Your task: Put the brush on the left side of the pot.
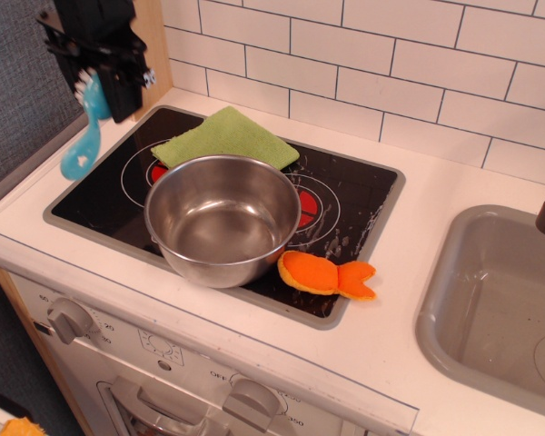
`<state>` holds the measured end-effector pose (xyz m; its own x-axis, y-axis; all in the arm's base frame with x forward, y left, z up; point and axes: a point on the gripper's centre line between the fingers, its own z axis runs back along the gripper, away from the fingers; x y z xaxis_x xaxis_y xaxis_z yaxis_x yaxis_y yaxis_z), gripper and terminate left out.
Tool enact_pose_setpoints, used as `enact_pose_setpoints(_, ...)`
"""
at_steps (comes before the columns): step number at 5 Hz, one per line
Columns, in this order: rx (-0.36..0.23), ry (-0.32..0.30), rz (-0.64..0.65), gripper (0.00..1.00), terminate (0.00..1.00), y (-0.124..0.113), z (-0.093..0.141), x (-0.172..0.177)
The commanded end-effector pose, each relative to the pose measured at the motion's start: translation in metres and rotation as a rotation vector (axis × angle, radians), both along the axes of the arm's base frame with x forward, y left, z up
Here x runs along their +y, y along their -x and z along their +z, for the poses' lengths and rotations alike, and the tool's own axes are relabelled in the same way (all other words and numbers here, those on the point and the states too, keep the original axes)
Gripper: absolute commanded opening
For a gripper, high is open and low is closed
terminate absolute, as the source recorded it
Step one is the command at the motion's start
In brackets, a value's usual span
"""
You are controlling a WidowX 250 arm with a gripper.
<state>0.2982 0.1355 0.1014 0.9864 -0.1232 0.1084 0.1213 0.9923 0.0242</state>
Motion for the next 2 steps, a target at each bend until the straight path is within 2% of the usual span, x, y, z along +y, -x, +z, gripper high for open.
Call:
enact_pose_setpoints(1, 0.007, -0.017, -0.05, 0.0, 0.0, -0.01, -0.022, 0.016)
enact_pose_setpoints(2, 0.013, -0.022, -0.088, 0.0, 0.0, -0.011, -0.046, 0.021)
